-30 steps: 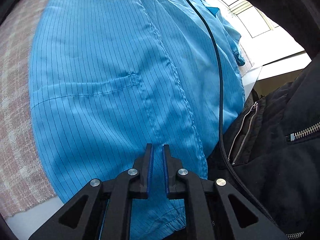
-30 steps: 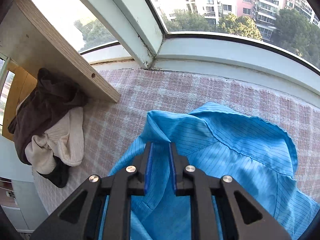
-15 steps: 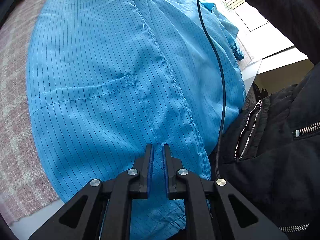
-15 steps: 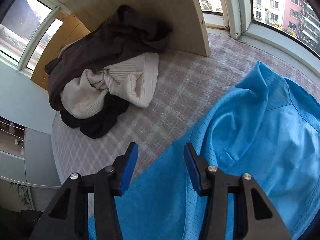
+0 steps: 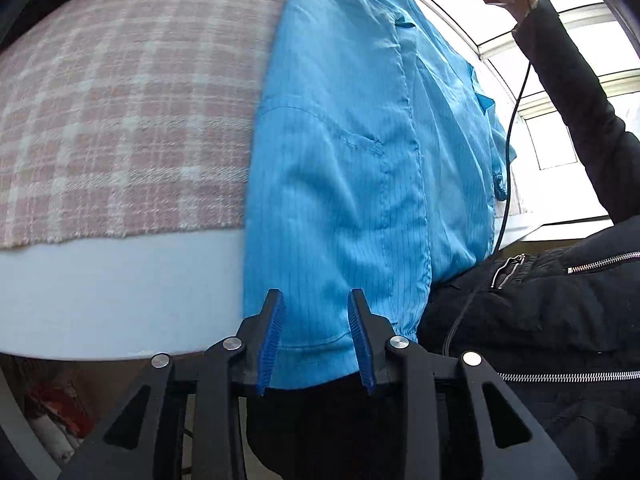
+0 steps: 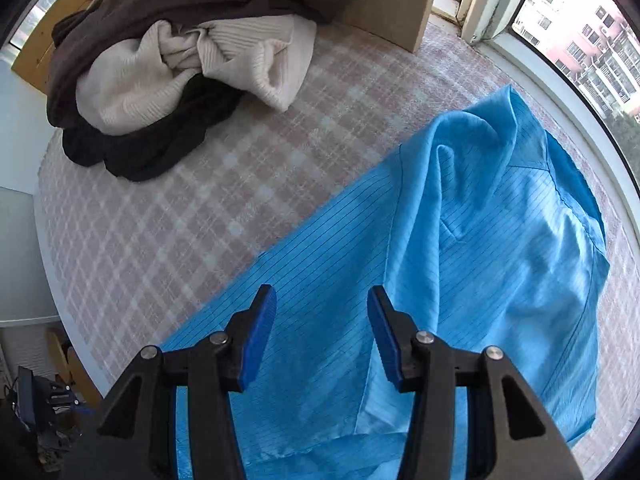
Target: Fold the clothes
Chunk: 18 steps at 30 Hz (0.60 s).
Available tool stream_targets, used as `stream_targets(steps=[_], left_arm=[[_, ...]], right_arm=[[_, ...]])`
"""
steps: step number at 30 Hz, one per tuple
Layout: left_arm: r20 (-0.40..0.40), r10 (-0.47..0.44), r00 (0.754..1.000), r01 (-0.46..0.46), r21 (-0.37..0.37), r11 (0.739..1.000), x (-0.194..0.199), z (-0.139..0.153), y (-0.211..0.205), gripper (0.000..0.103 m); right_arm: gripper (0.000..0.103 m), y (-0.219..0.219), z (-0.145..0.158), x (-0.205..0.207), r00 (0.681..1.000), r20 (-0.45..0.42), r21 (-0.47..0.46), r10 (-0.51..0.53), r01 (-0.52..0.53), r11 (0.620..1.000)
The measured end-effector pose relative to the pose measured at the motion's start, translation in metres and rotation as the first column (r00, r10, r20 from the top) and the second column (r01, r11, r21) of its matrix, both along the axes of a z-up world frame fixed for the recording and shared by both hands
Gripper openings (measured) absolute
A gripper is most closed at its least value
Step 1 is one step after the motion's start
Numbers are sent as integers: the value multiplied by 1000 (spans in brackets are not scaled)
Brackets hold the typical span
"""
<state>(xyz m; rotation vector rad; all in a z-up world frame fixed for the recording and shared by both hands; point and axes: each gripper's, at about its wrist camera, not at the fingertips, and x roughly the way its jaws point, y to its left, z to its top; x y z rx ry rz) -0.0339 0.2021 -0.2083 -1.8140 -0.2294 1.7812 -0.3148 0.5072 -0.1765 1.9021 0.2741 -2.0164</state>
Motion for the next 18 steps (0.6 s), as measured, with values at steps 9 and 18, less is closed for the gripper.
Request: stream_targets(steps=[9, 18], left_arm=[[15, -74, 997, 75, -117, 990, 2, -24, 18, 37], [-11, -55, 998, 52, -184, 982, -4, -26, 19, 45]], right_arm=[[47, -24, -33, -3, 996, 32, 135, -85, 80, 988], [47, -19, -37, 0, 986, 74, 120, -152, 142, 983]])
